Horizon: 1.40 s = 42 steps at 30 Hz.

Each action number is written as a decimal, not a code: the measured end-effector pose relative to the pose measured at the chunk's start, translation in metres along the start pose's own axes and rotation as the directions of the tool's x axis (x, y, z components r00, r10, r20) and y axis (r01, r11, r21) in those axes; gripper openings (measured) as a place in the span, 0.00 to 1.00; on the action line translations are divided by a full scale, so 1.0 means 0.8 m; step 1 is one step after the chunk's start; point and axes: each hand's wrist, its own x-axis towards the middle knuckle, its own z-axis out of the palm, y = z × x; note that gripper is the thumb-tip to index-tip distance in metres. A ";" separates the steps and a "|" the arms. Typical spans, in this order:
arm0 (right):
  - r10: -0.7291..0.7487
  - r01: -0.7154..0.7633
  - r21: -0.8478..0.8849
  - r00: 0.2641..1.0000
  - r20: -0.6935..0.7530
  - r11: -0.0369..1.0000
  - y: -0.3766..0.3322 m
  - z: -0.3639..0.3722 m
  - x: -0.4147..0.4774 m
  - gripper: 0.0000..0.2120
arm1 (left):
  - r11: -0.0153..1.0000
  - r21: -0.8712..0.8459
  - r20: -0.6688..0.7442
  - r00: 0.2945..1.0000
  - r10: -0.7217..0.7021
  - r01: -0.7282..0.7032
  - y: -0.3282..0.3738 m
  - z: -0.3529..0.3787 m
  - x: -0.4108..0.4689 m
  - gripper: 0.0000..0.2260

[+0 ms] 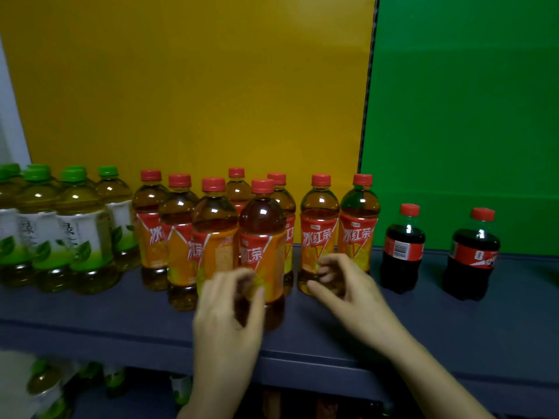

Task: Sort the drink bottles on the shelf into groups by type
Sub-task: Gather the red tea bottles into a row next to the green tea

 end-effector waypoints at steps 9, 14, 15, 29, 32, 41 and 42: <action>0.071 -0.080 -0.097 0.993 -0.096 0.992 -0.056 0.100 0.016 0.52 | 0.968 -0.038 0.043 0.968 -0.248 0.250 -0.074 -0.025 0.038 0.33; 0.079 -0.086 -0.041 0.984 -0.161 0.995 -0.047 0.105 0.021 0.46 | 0.916 -0.194 0.224 0.925 -0.307 0.351 -0.082 -0.033 0.045 0.28; 0.071 -0.073 -0.005 0.987 -0.147 0.997 -0.044 0.101 0.021 0.43 | 0.908 -0.209 0.254 0.916 -0.309 0.364 -0.083 -0.034 0.046 0.28; 0.126 -0.127 0.290 0.992 0.024 0.949 0.015 0.009 -0.003 0.40 | 0.785 -0.456 0.492 0.854 -0.169 0.418 -0.077 -0.008 0.041 0.28; 0.139 -0.126 0.254 0.990 -0.034 0.959 0.025 -0.010 -0.011 0.38 | 0.792 -0.466 0.481 0.864 -0.148 0.395 -0.062 0.013 0.037 0.31; 0.143 -0.120 0.135 0.975 -0.173 0.984 0.053 -0.047 -0.026 0.33 | 0.836 -0.447 0.498 0.865 -0.063 0.318 -0.020 0.073 0.036 0.28; 0.136 -0.114 0.127 0.974 -0.180 0.985 0.056 -0.047 -0.026 0.32 | 0.845 -0.436 0.494 0.867 -0.062 0.309 -0.018 0.079 0.036 0.27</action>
